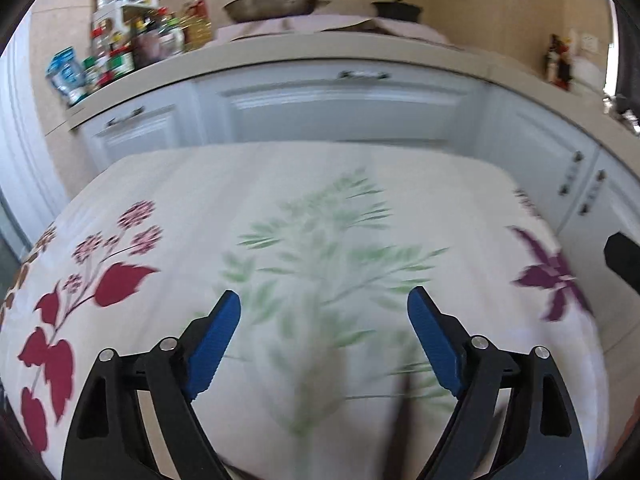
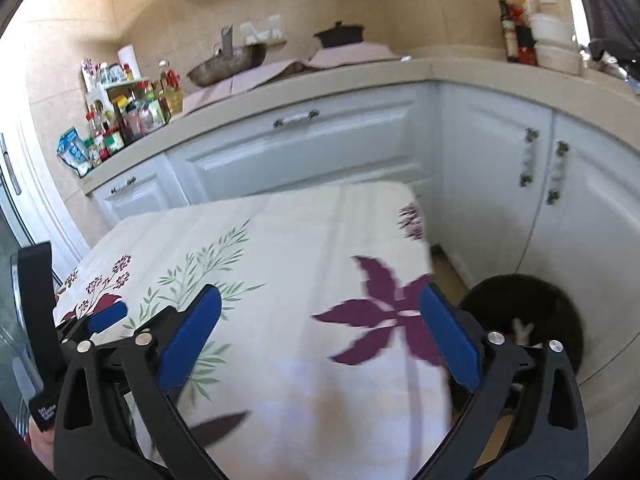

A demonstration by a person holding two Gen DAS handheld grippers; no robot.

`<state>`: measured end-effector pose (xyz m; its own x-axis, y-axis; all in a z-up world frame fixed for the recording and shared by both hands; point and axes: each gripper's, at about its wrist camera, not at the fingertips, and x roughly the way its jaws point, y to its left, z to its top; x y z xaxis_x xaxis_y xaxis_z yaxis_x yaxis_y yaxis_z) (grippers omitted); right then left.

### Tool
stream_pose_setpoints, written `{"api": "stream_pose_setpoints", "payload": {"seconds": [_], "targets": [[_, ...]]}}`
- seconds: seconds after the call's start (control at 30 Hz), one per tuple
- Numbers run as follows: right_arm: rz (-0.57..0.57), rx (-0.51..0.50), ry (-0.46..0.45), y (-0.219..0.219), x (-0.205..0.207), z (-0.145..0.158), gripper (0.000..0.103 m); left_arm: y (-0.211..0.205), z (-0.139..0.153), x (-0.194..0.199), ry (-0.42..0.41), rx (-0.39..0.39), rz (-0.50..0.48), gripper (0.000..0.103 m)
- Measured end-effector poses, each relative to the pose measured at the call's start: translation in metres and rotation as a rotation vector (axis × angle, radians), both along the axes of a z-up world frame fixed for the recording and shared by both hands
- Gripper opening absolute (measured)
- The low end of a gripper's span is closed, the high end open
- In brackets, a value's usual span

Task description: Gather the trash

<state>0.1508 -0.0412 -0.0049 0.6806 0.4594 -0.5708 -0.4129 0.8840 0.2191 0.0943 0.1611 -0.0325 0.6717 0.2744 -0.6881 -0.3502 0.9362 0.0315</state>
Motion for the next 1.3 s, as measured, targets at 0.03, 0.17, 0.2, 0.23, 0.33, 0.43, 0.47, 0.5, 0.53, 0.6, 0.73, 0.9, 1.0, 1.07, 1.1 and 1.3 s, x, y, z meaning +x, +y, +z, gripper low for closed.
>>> {"api": "stream_pose_setpoints", "payload": {"seconds": [0.03,0.17,0.2,0.23,0.33,0.43,0.47,0.5,0.53,0.6,0.73,0.9,1.0,1.07,1.1,1.3], "targets": [[-0.001,-0.021,0.012,0.013,0.002,-0.004,0.098,0.007,-0.003,0.000,0.015,0.015,0.011,0.083],[0.019,-0.126,0.030,0.051,0.004,-0.016,0.098,0.029,-0.011,0.000,0.053,0.025,0.034,0.084],[0.019,-0.164,0.028,0.061,0.004,-0.019,0.098,0.036,-0.013,0.000,0.062,0.016,0.053,0.084],[0.026,-0.189,0.025,0.068,0.003,-0.021,0.098,0.039,-0.013,0.000,0.067,0.016,0.067,0.085],[0.040,-0.232,0.041,0.083,0.004,-0.030,0.098,0.045,-0.017,0.000,0.103,0.044,0.097,0.085],[0.018,-0.257,0.066,0.089,0.011,-0.038,0.098,0.055,-0.020,0.002,0.134,0.070,0.115,0.085],[0.016,-0.258,0.081,0.090,0.013,-0.041,0.098,0.059,-0.022,0.003,0.146,0.074,0.126,0.085],[0.015,-0.256,0.099,0.091,0.016,-0.045,0.098,0.063,-0.024,0.004,0.157,0.072,0.133,0.085],[0.005,-0.260,0.124,0.091,0.020,-0.050,0.098,0.066,-0.026,0.005,0.172,0.068,0.140,0.085],[-0.016,-0.294,0.164,0.092,0.026,-0.057,0.098,0.073,-0.027,0.005,0.171,0.046,0.151,0.086],[-0.010,-0.316,0.199,0.095,0.029,-0.064,0.099,0.079,-0.028,0.004,0.174,0.034,0.166,0.090],[-0.009,-0.336,0.196,0.098,0.027,-0.066,0.099,0.094,-0.032,0.002,0.170,-0.057,0.191,0.098],[-0.010,-0.337,0.196,0.098,0.027,-0.067,0.099,0.100,-0.033,-0.001,0.161,-0.100,0.201,0.098],[-0.010,-0.339,0.196,0.100,0.027,-0.067,0.099,0.099,-0.033,-0.001,0.161,-0.100,0.205,0.098],[-0.010,-0.339,0.196,0.100,0.027,-0.067,0.099,0.099,-0.033,-0.001,0.161,-0.099,0.205,0.098],[-0.011,-0.339,0.196,0.100,0.027,-0.067,0.099,0.099,-0.033,-0.001,0.159,-0.103,0.205,0.098]]}}
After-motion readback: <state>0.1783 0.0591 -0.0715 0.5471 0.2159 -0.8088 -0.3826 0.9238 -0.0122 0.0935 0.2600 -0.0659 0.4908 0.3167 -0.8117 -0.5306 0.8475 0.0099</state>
